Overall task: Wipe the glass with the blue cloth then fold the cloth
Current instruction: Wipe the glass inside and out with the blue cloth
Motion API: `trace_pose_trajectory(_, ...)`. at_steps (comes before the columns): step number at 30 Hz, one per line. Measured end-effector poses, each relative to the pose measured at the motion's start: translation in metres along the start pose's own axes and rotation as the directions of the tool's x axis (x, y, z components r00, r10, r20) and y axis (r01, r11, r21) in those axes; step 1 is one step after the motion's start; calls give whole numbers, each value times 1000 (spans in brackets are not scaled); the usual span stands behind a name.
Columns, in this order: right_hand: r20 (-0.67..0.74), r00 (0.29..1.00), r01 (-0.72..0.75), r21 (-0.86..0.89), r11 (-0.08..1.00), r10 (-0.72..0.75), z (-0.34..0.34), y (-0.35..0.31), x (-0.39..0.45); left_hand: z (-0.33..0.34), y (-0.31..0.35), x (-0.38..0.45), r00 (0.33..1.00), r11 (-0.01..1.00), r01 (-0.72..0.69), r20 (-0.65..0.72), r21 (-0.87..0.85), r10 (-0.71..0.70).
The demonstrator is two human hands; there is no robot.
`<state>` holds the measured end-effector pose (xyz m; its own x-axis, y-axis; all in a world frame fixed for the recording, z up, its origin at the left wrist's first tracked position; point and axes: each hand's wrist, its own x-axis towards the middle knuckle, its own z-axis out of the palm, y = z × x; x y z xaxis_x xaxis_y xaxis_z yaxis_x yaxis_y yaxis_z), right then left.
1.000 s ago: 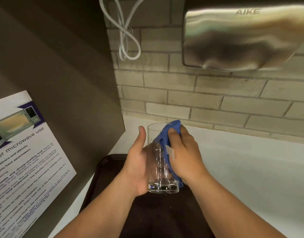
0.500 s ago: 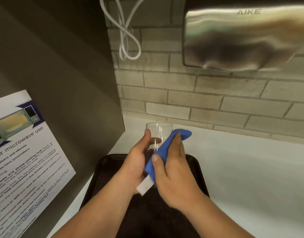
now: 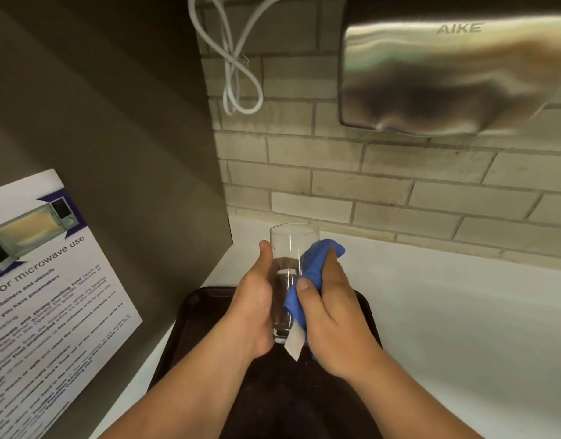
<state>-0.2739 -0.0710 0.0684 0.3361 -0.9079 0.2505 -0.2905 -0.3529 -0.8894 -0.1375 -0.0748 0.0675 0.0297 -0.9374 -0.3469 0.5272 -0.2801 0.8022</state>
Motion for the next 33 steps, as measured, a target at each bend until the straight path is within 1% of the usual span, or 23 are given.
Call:
trace_pose_trajectory(1, -4, 1000, 20, -23, 1000, -20, 0, -2, -2, 1, -1, 0, 1000, 1000, -14, -7, 16, 14)
trace_pose_trajectory(2, -13, 999, 35, -41, 999, -36, 1, -3, -4, 1, -1, -1, 999, 1000, -29, 20, 12, 29)
trace_pose_trajectory(4, -42, 998, 51, -68, 996, -54, 4, -9, -5, 1, -2, -3, 992, 998, -56, 109, -3, 56)
trace_pose_trajectory(6, -74, 997, 32, -7, 999, -33, 5, -14, 2, 3, -2, -8, 983, 999, -51, 177, -6, 52)
trace_pose_trajectory(7, -107, 994, 1, 60, 998, 6, 3, -15, 10, 5, -2, -11, 981, 999, -46, 190, -16, 48)
trace_pose_trajectory(9, -152, 978, -104, 250, 963, 145, -5, -17, 30, 7, 0, -14, 983, 998, -53, 175, -45, 60)
trace_pose_trajectory(10, -130, 965, -174, 341, 924, 230, -10, -16, 36, 8, 2, -15, 983, 997, -64, 169, -52, 71)
trace_pose_trajectory(11, -79, 948, -253, 397, 882, 308, -12, -13, 38, 8, 5, -16, 984, 995, -78, 158, -54, 86)
trace_pose_trajectory(12, -18, 931, -324, 415, 850, 364, -12, -10, 34, 8, 8, -16, 986, 993, -96, 128, -63, 103)
trace_pose_trajectory(13, 27, 920, -369, 394, 842, 391, -10, -6, 27, 9, 12, -14, 991, 991, -113, 69, -72, 118)
trace_pose_trajectory(14, 43, 919, -378, 371, 848, 391, -6, -3, 16, 8, 15, -12, 992, 989, -128, -9, -71, 128)
trace_pose_trajectory(15, 26, 936, -339, 340, 877, 352, -2, 1, 6, 7, 17, -10, 988, 990, -138, -81, -41, 134)
trace_pose_trajectory(17, -33, 985, -161, 198, 967, 171, 4, 2, -8, 5, 15, -8, 983, 992, -104, -141, 77, 114)
trace_pose_trajectory(18, -54, 995, -74, 118, 990, 81, 6, -1, -11, 5, 13, -8, 983, 991, -78, -155, 109, 95)
trace_pose_trajectory(19, -56, 998, -24, 55, 998, 27, 7, -5, -12, 4, 11, -9, 985, 992, -52, -160, 114, 70)
trace_pose_trajectory(21, -56, 998, 13, -24, 1000, -15, 9, -15, -12, 2, 11, -10, 990, 995, -35, -134, 93, 48)
trace_pose_trajectory(23, -74, 995, 63, -86, 994, -69, 10, -22, -14, 1, 13, -11, 993, 992, -85, -70, 90, 91)
trace_pose_trajectory(26, -119, 984, 120, -111, 987, -133, 12, -28, -10, 1, 13, -12, 986, 985, -158, 69, 64, 154)
trace_pose_trajectory(28, -158, 984, 76, -83, 994, -88, 10, -30, 5, 2, 14, -16, 983, 989, -147, 119, 32, 143)
trace_pose_trajectory(29, -182, 982, 40, -47, 998, -48, 7, -29, 14, 2, 13, -17, 982, 989, -143, 124, 22, 139)
trace_pose_trajectory(30, -202, 979, 2, 24, 1000, 3, 3, -30, 22, 2, 11, -17, 983, 990, -142, 120, 17, 139)
trace_pose_trajectory(32, -182, 979, -64, 160, 985, 93, -6, -29, 33, 4, 10, -18, 985, 990, -139, 105, 7, 137)
trace_pose_trajectory(33, -129, 982, -109, 194, 975, 136, -9, -31, 34, 5, 9, -18, 988, 992, -124, 96, 5, 123)
